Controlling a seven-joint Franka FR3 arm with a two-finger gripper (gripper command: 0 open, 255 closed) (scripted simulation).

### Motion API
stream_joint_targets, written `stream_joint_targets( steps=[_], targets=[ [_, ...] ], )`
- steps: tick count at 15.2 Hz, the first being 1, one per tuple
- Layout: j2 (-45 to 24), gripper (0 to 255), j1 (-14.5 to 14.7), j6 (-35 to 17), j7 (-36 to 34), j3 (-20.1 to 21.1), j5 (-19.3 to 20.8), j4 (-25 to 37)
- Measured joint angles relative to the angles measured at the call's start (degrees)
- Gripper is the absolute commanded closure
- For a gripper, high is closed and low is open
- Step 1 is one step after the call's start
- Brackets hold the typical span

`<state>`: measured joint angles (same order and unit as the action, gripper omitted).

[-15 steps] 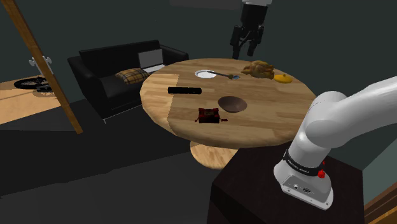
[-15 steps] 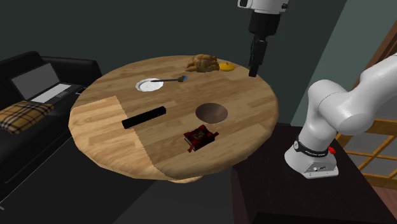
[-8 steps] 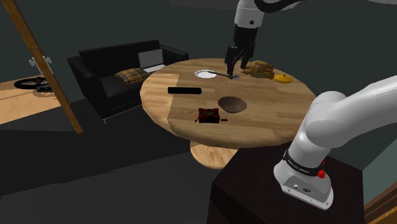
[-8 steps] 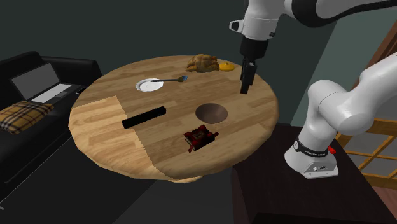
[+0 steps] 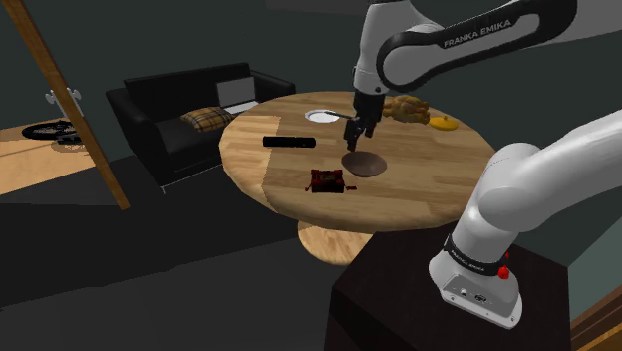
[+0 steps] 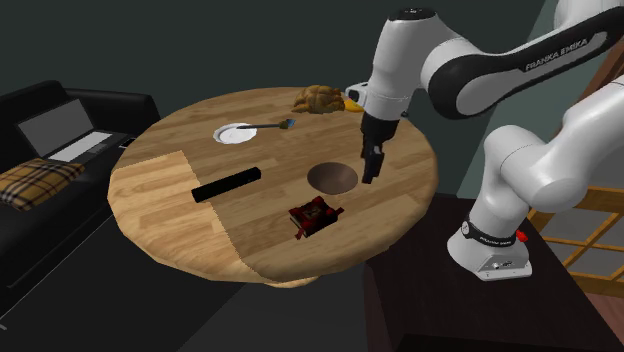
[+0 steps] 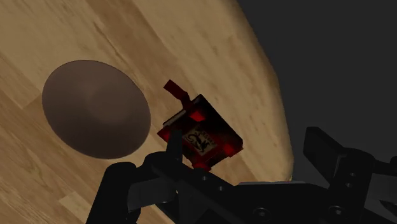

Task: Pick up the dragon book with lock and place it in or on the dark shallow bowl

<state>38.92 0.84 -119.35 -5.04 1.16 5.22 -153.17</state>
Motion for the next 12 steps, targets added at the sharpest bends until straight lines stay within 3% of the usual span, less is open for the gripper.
stream_joint_targets(
  steps=[7,12],
  targets=[
    [-11.9,0,-2.7,-19.2,-0.8,1.6,7.0,-6.0],
    [-23.5,0,-8.2,-32.6,-5.4,4.0,17.4,-6.9]
  ],
)
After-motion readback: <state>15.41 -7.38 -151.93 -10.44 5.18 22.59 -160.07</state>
